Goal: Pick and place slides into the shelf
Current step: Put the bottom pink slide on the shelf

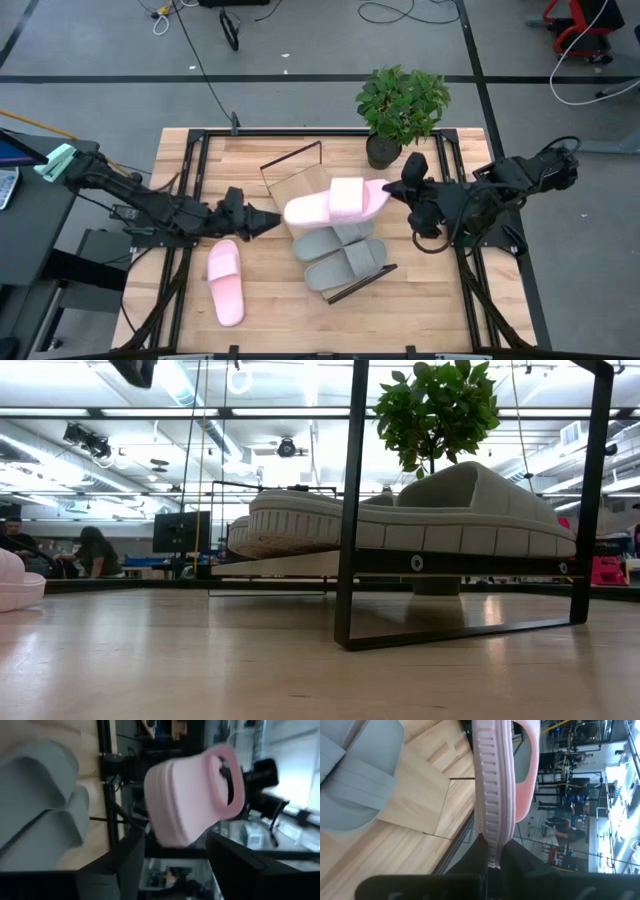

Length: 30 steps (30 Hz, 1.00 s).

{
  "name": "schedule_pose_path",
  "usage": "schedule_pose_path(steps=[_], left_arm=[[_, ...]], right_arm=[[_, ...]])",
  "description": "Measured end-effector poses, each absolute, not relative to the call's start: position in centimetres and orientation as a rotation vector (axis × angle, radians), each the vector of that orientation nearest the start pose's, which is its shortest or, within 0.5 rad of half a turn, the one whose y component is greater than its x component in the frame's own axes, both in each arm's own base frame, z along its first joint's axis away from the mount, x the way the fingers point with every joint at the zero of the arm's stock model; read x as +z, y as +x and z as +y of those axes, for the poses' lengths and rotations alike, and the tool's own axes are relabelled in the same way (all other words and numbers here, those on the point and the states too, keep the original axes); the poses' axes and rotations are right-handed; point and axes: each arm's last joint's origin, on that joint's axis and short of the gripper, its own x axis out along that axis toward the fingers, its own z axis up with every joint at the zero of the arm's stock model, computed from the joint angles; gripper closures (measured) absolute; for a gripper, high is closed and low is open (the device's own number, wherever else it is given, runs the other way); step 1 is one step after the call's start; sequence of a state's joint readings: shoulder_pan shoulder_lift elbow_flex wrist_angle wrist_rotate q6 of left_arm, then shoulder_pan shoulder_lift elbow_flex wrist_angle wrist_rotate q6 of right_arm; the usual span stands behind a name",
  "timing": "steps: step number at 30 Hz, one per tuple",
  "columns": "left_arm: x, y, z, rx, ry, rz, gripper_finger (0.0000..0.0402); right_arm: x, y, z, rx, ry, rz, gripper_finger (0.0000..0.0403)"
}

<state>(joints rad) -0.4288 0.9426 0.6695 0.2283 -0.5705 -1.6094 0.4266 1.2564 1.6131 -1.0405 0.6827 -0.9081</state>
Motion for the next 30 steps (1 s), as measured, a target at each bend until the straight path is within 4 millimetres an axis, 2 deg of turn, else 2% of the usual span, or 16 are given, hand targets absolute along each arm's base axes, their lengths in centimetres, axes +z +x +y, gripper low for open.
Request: schedule_pose_path(steps=[3,8,14,19,30], left_arm=[[29.9,19.7,-6.9,0.172,-1.594,-0.140,0.0173],[30.0,19.9,-6.2,0.182,-1.600,-0.173,0.0159],[30.1,20.3,-5.4,0.171,-1.606,-0.185,0.0159],[30.7,20.3,-5.4,0.108,-1.606,-0.205,0.0162],[30.3,20.9,-5.6,0.068,-1.603,-0.146,0.0158]], right_arm=[[43.9,20.4,7.5,0.045,-1.240,0.666,0.0375],[44.1,20.6,7.6,0.032,-1.221,0.640,0.0375],[44.0,21.2,7.9,0.039,-1.232,0.637,0.0375],[43.8,21.4,8.0,0.049,-1.235,0.643,0.0375],[43.8,21.4,7.9,0.042,-1.235,0.641,0.0375]])
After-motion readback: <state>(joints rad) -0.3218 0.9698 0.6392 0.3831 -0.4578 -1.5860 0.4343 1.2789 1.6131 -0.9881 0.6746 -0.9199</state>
